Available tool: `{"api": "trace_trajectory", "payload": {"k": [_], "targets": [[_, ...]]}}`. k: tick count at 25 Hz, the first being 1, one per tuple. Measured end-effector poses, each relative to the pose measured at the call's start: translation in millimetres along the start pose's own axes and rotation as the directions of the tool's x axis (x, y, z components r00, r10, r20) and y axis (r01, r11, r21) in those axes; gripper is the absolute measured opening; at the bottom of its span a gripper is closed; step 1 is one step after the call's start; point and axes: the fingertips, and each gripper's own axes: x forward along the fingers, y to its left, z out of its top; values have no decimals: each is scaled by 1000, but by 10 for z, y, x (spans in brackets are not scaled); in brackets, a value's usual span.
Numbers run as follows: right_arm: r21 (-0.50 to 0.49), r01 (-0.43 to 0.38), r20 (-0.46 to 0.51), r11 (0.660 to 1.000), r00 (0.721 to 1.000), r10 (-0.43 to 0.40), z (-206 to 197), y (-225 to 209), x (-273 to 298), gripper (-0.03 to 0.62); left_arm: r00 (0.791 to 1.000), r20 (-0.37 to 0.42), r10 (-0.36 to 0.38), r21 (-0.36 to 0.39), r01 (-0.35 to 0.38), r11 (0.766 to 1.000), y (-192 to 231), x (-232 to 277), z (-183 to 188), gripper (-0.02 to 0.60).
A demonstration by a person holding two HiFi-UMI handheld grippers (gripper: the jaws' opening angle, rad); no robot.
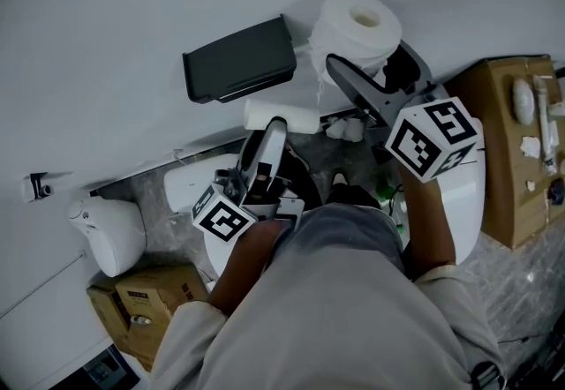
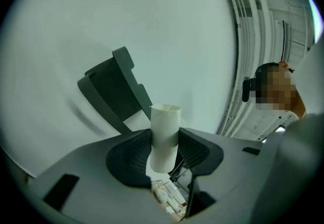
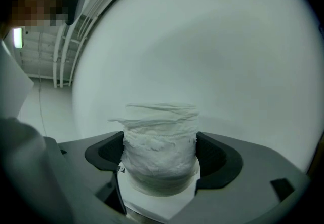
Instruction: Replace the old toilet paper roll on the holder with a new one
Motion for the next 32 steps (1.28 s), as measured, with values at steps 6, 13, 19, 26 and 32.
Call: {"api": "trace_trajectory", "payload": {"k": [6, 13, 19, 26, 32], "targets": [[190, -20, 8, 982, 1000, 18, -257, -107, 74, 431, 1000, -26, 7, -1, -7, 1000, 1, -1, -51, 164], [376, -59, 44, 925, 998, 46, -479, -182, 155, 431, 999, -34, 19, 4, -19, 1000, 18, -45, -61, 164], [528, -105, 90, 843, 994, 67, -610, -193, 211, 430, 999, -27, 20, 9, -19, 1000, -16, -68, -50, 164], [619, -153, 197, 770, 980, 37, -629, -176, 276, 430, 1000, -9, 28, 3, -28, 1000, 10, -104, -36, 164], [662, -137, 184, 737, 983, 16, -774, -147, 291, 430, 999, 14, 35, 2, -35, 999, 15, -162, -13, 164]]}}
